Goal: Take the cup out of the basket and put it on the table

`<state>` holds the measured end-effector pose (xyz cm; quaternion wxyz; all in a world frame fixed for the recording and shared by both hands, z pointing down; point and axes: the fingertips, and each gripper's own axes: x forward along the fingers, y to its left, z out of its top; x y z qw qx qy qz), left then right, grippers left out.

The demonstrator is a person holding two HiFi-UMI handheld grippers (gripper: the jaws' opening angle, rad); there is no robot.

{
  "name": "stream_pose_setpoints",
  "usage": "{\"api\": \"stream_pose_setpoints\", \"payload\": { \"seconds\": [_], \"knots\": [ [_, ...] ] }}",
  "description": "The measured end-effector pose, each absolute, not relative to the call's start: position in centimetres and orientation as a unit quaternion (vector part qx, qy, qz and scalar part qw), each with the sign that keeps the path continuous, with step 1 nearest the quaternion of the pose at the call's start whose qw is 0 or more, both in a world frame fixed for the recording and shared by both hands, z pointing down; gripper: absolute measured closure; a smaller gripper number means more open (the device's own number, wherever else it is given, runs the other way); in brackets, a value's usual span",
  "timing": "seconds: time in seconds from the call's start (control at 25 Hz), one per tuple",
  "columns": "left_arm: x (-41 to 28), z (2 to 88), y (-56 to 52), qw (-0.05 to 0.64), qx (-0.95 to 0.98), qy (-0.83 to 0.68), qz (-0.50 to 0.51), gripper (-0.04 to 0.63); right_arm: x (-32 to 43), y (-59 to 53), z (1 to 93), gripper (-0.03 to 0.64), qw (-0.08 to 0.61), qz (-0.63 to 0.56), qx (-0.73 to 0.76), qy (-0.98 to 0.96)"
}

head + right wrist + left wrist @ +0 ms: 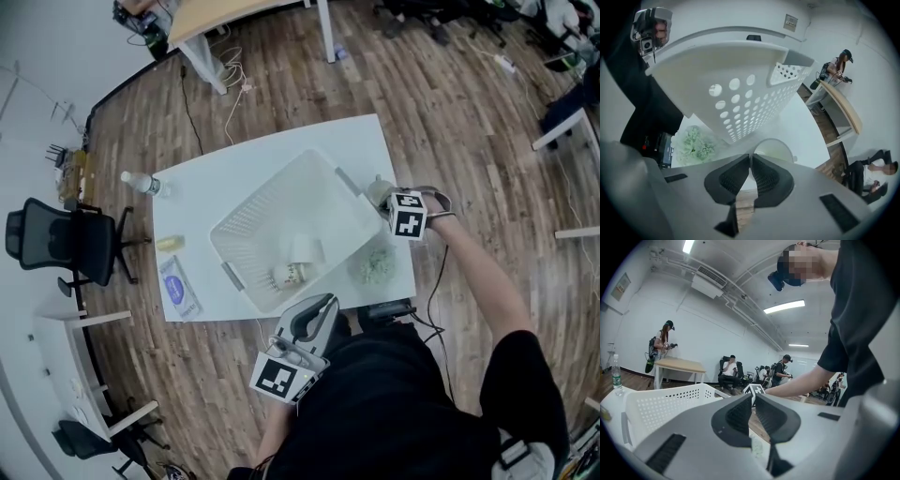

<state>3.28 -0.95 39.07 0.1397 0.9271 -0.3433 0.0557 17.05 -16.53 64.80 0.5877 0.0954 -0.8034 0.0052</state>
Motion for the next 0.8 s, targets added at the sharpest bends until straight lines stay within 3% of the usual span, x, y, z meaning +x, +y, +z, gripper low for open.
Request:
{"api": "stream_pose_setpoints", "payload": {
  "seconds": [0.4, 0.6, 0.8],
  "knots": [
    [2.4, 39.3, -1.1, 0.142, 0.926, -0.345, 0.054, 0.563, 16.3, -16.5, 65.2, 0.578, 0.581, -0.007, 0.114, -0.806],
    [2.2, 39.1, -0.8, 0.134, 0.93, -0.338, 0.051, 0.563, 17.9, -17.4, 61.5, 0.578, 0.535, 0.008, 0.185, -0.824],
    [1.7, 39.0, -1.2, 0.129, 0.93, -0.341, 0.041, 0.563, 19.3, -18.0, 53.6, 0.58, 0.447, -0.025, 0.295, -0.844]
  ]
}}
